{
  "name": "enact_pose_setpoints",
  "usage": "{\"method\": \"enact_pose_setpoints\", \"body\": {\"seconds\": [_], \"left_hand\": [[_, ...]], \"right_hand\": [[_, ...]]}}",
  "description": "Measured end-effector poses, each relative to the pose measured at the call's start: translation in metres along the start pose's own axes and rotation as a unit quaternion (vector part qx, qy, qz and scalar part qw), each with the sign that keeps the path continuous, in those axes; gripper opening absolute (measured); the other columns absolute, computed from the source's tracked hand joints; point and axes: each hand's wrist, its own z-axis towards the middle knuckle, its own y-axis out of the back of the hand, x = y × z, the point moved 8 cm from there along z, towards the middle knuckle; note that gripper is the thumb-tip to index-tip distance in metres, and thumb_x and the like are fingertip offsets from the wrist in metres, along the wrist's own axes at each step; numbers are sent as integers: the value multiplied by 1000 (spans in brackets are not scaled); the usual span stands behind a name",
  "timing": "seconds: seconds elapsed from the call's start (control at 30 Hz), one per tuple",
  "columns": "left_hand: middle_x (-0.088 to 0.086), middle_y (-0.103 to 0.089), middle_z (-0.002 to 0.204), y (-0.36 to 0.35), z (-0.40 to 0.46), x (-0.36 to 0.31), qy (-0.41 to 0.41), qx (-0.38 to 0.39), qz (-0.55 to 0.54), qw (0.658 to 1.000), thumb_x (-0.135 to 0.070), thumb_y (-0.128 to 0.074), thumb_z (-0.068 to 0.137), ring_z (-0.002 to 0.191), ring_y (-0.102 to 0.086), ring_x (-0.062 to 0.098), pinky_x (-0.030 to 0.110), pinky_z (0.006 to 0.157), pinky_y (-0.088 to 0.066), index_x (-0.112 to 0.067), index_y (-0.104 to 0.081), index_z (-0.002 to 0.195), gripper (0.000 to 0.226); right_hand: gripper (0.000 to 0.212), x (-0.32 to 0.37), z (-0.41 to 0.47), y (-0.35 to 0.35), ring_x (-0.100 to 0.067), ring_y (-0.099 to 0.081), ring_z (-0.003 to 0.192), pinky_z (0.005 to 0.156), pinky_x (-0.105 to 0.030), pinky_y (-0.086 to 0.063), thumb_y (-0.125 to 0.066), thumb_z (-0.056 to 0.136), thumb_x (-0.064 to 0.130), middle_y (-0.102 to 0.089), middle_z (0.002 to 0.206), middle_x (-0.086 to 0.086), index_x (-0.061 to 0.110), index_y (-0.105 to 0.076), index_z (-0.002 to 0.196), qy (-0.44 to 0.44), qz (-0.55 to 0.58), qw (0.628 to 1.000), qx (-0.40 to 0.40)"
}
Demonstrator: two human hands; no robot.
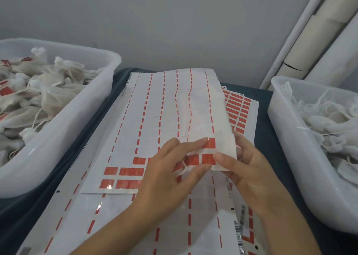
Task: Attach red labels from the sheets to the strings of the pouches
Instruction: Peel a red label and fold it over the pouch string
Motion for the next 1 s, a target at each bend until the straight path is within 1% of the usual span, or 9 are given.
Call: {"method": "enact_pose_setpoints", "body": {"seconds": [0.1,0.2,0.27,0.37,0.47,0.6,0.67,0.87,1.0], "left_hand": [[-31,-52,89,3,-2,-1,-8,-16,21,1000,-41,-64,73,91,-49,-11,-2,63,-39,-49,-50,102,33],[-32,-49,86,8,0,-3,-18,-34,48,998,-41,-62,74,88,-49,-14,-2,64,-39,-42,-55,95,22],[-34,-46,85,12,1,-6,-37,-47,85,995,-45,-58,76,89,-47,-17,-4,69,-37,-36,-55,93,20],[-36,-41,89,13,1,-11,-69,-44,117,990,-46,-51,77,93,-45,-20,-6,73,-36,-33,-56,98,25],[-35,-41,90,12,0,-12,-80,-41,115,989,-43,-52,78,91,-47,-19,-6,72,-37,-22,-66,100,33],[-20,-48,88,18,0,-11,-88,-55,128,986,-38,-54,79,83,-47,-14,-1,68,-43,-13,-71,98,35],[-18,-47,86,19,-1,-13,-94,-54,140,984,-38,-54,79,81,-45,-10,0,67,-42,-12,-72,97,36],[-19,-46,85,16,-2,-13,-86,-46,122,988,-39,-54,79,82,-49,-17,-7,61,-34,-10,-72,92,36],[-21,-47,84,17,-2,-13,-85,-48,134,986,-38,-56,78,73,-49,-14,-4,59,-35,-11,-73,89,34]], "right_hand": [[60,-1,-1,0,-19,-70,93,73,-27,-58,-75,54,31,-73,100,1,16,-62,111,4,-37,999,-5],[39,4,-3,0,-15,-70,86,66,-19,-55,-73,55,36,-74,91,4,18,-69,89,25,-98,995,-24],[34,6,-4,-1,-15,-71,82,65,-16,-54,-71,56,38,-74,86,3,17,-70,83,32,-122,991,-33],[34,6,-5,-3,-15,-71,77,61,-14,-53,-70,56,39,-73,82,3,16,-69,81,31,-131,990,-37],[36,2,-5,-3,-15,-71,80,61,-16,-53,-70,55,37,-73,84,4,17,-68,85,14,-112,993,-33],[36,-1,-6,-10,-19,-70,88,68,-21,-55,-73,55,33,-73,92,0,17,-71,87,-12,-75,997,27],[34,1,-7,-11,-19,-69,90,70,-21,-55,-73,57,32,-73,93,-1,17,-72,87,-1,-72,997,36],[28,6,-6,-17,-5,-67,90,67,-7,-49,-69,62,34,-73,91,12,21,-69,88,62,-133,989,11],[25,5,-5,-20,-2,-66,91,69,-8,-49,-67,66,30,-71,92,17,22,-65,90,82,-163,983,8]]}}
